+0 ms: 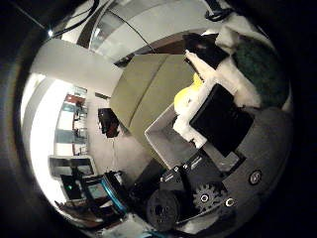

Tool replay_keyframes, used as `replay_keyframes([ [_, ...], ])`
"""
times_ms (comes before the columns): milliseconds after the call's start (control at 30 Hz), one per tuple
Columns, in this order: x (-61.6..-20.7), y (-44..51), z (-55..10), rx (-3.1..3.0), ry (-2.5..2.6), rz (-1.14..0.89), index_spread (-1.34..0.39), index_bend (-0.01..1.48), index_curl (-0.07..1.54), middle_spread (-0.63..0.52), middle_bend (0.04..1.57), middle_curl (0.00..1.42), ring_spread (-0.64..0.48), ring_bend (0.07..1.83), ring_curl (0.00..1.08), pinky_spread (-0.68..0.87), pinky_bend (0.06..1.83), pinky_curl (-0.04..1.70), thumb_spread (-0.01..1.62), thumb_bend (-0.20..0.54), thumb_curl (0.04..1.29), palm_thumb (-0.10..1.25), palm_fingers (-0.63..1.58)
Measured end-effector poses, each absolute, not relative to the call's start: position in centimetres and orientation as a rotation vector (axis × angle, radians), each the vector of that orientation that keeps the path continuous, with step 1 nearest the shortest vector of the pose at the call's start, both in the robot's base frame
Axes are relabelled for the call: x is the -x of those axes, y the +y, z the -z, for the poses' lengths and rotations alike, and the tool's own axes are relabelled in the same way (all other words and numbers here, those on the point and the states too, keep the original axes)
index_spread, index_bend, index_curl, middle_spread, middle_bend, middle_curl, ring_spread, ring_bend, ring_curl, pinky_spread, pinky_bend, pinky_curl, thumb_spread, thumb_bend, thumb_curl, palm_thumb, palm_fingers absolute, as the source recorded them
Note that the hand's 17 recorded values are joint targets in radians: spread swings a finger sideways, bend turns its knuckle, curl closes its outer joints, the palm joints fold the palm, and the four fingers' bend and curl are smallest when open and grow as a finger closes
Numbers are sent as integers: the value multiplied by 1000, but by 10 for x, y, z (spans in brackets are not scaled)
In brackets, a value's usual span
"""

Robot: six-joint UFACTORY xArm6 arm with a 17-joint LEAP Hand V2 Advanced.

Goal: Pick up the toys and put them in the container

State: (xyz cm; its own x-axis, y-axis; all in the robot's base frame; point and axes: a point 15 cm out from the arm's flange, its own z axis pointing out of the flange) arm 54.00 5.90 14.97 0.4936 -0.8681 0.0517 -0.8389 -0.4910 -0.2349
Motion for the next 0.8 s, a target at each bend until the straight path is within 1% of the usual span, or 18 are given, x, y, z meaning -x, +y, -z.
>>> replay_keyframes([
  [67, -538, 58, -149, 2582, 1452, 239, -301, 817, 835, -156, 1178, 744, -236, 1233, 735, -273, 1316, 688, 1119, -41, 505, 715, 1009],
  [100, -538, 58, -148, 2592, 1439, 239, -327, 744, 826, -171, 1126, 731, -243, 1214, 713, -311, 1288, 667, 1118, -40, 473, 662, 933],
  [167, -534, 59, -144, 2613, 1414, 228, -367, 648, 815, -193, 1074, 722, -260, 1168, 678, -369, 1232, 635, 1116, -41, 432, 600, 779],
  [200, -528, 58, -137, 2626, 1409, 211, -382, 618, 815, -203, 1069, 723, -266, 1164, 671, -382, 1212, 626, 1114, -36, 415, 578, 750],
  [267, -518, 55, -127, 2653, 1387, 188, -407, 552, 806, -226, 1039, 725, -281, 1141, 653, -394, 1181, 615, 1103, -40, 378, 518, 609],
  [333, -517, 53, -126, 2656, 1383, 189, -429, 537, 813, -245, 1026, 736, -290, 1114, 641, -377, 1149, 614, 1089, -41, 344, 459, 509],
  [367, -517, 53, -125, 2659, 1378, 188, -432, 520, 808, -250, 989, 731, -280, 1102, 638, -352, 1125, 611, 1075, -47, 332, 428, 404],
  [433, -515, 53, -124, 2666, 1373, 181, -425, 486, 790, -258, 934, 719, -269, 1081, 626, -290, 1110, 614, 1043, -49, 309, 355, 296],
  [467, -513, 53, -122, 2677, 1369, 169, -402, 443, 754, -264, 853, 688, -259, 1053, 608, -218, 1114, 613, 1017, -45, 298, 317, 208],
  [600, -500, 57, -114, 2734, 1328, 98, -322, 403, 661, -273, 853, 663, -214, 907, 535, 23, 1031, 566, 948, -38, 283, 231, 181],
  [667, -499, 56, -113, 2736, 1318, 95, -300, 390, 627, -274, 864, 657, -192, 856, 507, 103, 983, 537, 934, -37, 281, 210, 174],
  [700, -499, 55, -112, 2737, 1318, 94, -296, 420, 620, -256, 705, 607, -175, 860, 505, 151, 981, 529, 929, -36, 281, 202, 97],
  [733, -499, 55, -112, 2737, 1319, 92, -293, 419, 594, -236, 627, 565, -156, 838, 485, 201, 969, 506, 926, -33, 282, 199, 100],
  [800, -500, 53, -111, 2736, 1324, 91, -289, 394, 556, -215, 574, 530, -140, 806, 459, 255, 949, 475, 924, -31, 284, 197, 117],
])
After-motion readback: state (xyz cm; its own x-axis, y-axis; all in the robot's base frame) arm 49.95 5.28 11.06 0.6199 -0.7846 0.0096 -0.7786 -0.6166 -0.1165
